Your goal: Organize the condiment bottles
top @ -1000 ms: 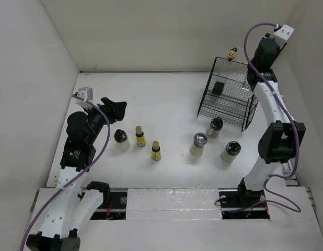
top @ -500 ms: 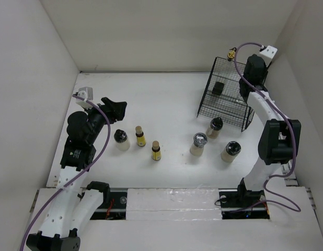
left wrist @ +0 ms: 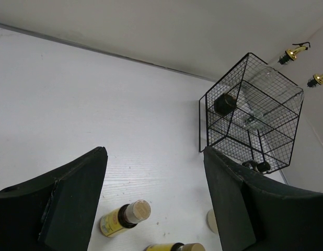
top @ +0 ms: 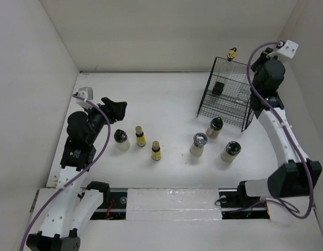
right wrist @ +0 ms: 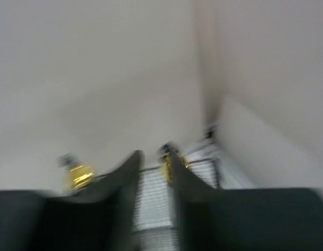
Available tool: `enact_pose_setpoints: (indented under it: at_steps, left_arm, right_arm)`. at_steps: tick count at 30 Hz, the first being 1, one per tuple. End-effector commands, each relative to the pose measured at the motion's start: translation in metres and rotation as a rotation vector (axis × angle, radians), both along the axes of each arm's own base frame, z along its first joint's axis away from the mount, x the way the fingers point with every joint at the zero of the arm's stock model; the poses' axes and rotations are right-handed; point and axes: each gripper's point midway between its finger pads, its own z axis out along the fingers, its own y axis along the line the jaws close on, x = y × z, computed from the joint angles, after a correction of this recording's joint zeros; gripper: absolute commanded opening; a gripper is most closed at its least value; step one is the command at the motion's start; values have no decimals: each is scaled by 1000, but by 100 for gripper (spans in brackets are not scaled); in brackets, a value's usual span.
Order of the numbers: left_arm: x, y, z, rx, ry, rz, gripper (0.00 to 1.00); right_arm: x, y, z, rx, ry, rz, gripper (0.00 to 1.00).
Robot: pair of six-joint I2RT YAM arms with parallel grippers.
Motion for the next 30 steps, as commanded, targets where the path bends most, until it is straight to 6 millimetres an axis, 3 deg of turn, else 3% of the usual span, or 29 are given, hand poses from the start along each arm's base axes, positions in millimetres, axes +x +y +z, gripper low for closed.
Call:
enact_pose_setpoints:
  at_steps: [1, 3, 4, 5, 6, 7, 9, 10, 11, 12, 13, 14, 16, 18, 21, 24, 30]
  left_arm:
    - [1, -1, 13, -5, -55, -7, 70]
    - [1, -1, 13, -5, -55, -7, 67]
    - [1, -1, 13, -5, -55, -7, 63]
    - [1, -1, 13, -5, -55, -7, 59]
    - [1, -1, 13, -14, -52, -7, 53]
    - [1, -1, 13, -14, -52, -7, 49]
    - [3, 2, 13, -13, -52, 11, 43]
    - [3, 2, 13, -13, -52, 11, 41]
    - [3, 5, 10, -11, -42, 28, 41]
    - [3, 5, 10, -11, -42, 28, 41]
    - [1, 5, 13, -12, -51, 28, 41]
    - [1, 5, 13, -12, -51, 28, 42]
    - [0, 8, 15, -13, -60, 42, 44]
    - [2, 7, 13, -12, -51, 42, 46]
    - [1, 5, 17, -14, -60, 24, 49]
    - [4, 6, 9, -10, -39, 33, 52]
    - [1, 6, 17, -14, -60, 33, 54]
  right_arm:
    - [-21, 84, 11, -22, -54, 349, 20]
    - [-36, 173, -5, -54, -39, 685, 6]
    - [-46, 203, -29, -49, 4, 797, 2]
    - [-55, 231, -37, -54, 10, 891, 1]
    - [-81, 284, -51, -61, 35, 1064, 2]
    - [-92, 308, -56, -92, 44, 1143, 5]
    - [-117, 346, -71, -172, 88, 1274, 29]
    - [-139, 374, -79, -207, 112, 1367, 43]
    - [-148, 385, -94, -255, 167, 1403, 57]
    - [-159, 394, -98, -269, 180, 1442, 78]
    - [-178, 413, -108, -290, 198, 1521, 84]
    - [-186, 422, -127, -326, 252, 1561, 90]
    - [-193, 435, -141, -351, 282, 1573, 95]
    - [-200, 456, -161, -366, 337, 1607, 95]
    - [-200, 475, -166, -379, 345, 1605, 93]
    - [-195, 494, -169, -373, 356, 1596, 87]
    - [-169, 518, -200, -374, 425, 1554, 79]
